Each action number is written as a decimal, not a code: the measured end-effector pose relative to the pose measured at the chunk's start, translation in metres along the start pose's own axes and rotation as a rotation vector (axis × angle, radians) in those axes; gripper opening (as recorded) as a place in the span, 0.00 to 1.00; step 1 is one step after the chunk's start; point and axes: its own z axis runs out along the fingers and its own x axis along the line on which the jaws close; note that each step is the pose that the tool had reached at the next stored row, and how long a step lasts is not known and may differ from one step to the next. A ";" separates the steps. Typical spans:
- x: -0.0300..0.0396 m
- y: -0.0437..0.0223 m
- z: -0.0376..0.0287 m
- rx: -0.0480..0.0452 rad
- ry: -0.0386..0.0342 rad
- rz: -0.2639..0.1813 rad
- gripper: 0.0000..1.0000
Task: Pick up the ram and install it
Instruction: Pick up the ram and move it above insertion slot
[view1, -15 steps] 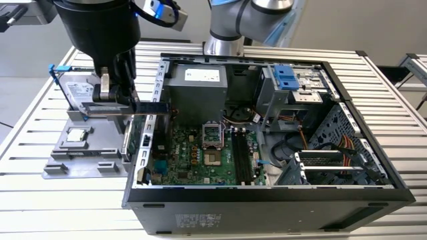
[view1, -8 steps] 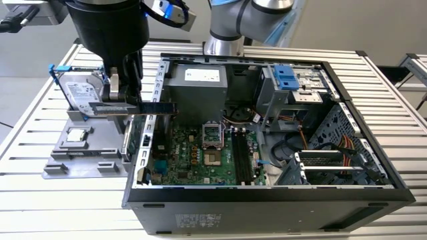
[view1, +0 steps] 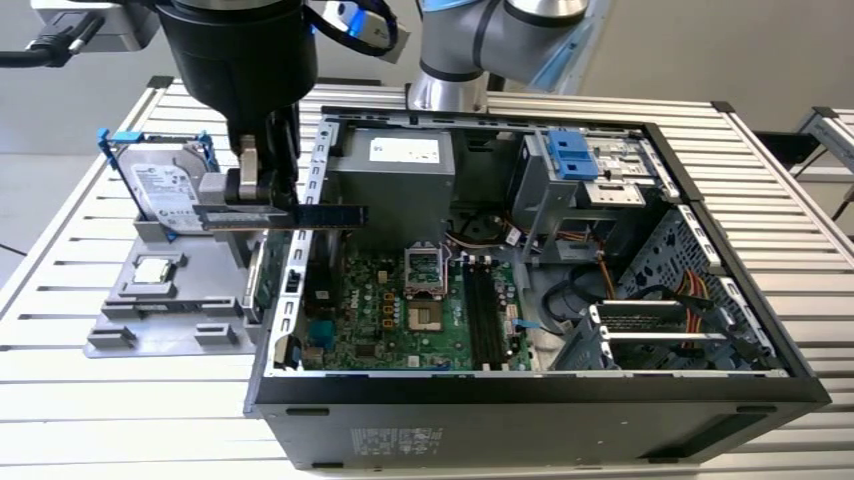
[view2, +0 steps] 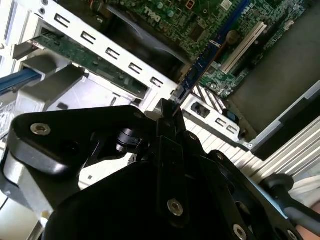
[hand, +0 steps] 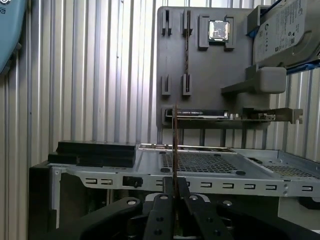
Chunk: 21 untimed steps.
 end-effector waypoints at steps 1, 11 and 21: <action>0.0000 -0.0013 0.0000 0.0000 -0.0001 0.000 0.00; 0.0004 -0.0154 -0.0002 0.0000 0.0000 0.000 0.00; 0.0008 -0.0299 -0.0005 0.0000 0.0000 0.000 0.00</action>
